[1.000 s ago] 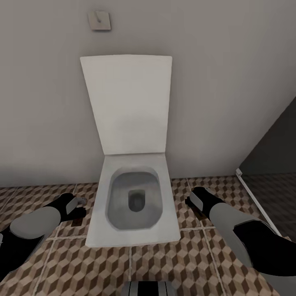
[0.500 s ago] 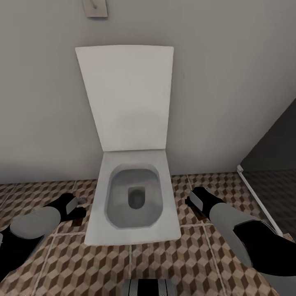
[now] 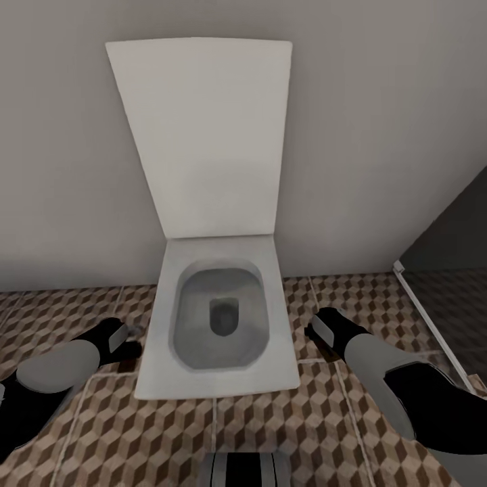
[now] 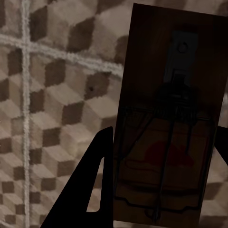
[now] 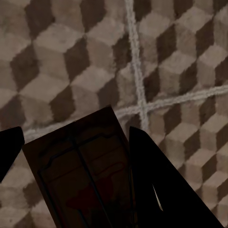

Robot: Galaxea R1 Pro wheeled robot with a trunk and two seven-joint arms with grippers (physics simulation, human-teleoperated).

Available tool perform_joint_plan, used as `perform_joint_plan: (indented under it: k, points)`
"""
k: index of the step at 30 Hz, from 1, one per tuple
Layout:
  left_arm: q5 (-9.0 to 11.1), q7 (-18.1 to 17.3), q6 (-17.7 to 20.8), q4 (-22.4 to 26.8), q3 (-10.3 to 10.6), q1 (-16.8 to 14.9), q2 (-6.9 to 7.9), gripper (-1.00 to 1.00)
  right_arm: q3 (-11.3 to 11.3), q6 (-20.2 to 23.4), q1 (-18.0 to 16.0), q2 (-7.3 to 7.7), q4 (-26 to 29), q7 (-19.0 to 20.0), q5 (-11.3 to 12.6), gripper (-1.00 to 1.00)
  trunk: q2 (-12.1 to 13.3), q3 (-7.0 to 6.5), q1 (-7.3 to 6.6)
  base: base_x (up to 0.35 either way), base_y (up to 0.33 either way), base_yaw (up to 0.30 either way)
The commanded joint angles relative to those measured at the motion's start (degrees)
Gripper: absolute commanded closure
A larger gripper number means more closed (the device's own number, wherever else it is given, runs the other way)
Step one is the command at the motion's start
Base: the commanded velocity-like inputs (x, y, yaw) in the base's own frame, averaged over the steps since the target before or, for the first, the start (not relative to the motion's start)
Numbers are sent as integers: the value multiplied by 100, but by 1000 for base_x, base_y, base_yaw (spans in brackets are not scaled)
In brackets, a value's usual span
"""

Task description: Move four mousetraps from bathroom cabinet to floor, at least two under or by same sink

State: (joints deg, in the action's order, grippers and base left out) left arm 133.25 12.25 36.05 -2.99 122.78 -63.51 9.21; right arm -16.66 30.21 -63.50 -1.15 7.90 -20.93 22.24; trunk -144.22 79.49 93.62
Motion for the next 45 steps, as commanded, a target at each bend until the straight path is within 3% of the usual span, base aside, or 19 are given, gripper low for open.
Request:
perform_joint_plan:
  k: [1, 8, 17, 39, 45]
  points:
    - [61, 14, 16, 0, 27, -3, 1, 100, -48, 20, 1, 1, 10, -43, 70, 100, -3, 27, 1, 0, 0, 0]
    - [61, 14, 16, 0, 27, -3, 2, 100, -47, -7, -1, -11, 31, -43, 63, 100, -13, 182, 19, 0, 0, 0]
    - [61, 14, 11, -1, 27, -3, 1, 100, -48, -452, -3, -18, -5, -43, 70, 100, -25, 381, 42, 0, 0, 0]
    - [52, -10, 16, -4, 53, -3, 75, 100, -57, -463, -3, -43, -141, -34, 81, 100, -54, 869, 99, 0, 0, 0]
    - [52, -7, 18, -8, 53, -3, 158, 100, -57, -463, -2, -43, -148, -34, 79, 100, -62, 1001, 114, 0, 0, 0]
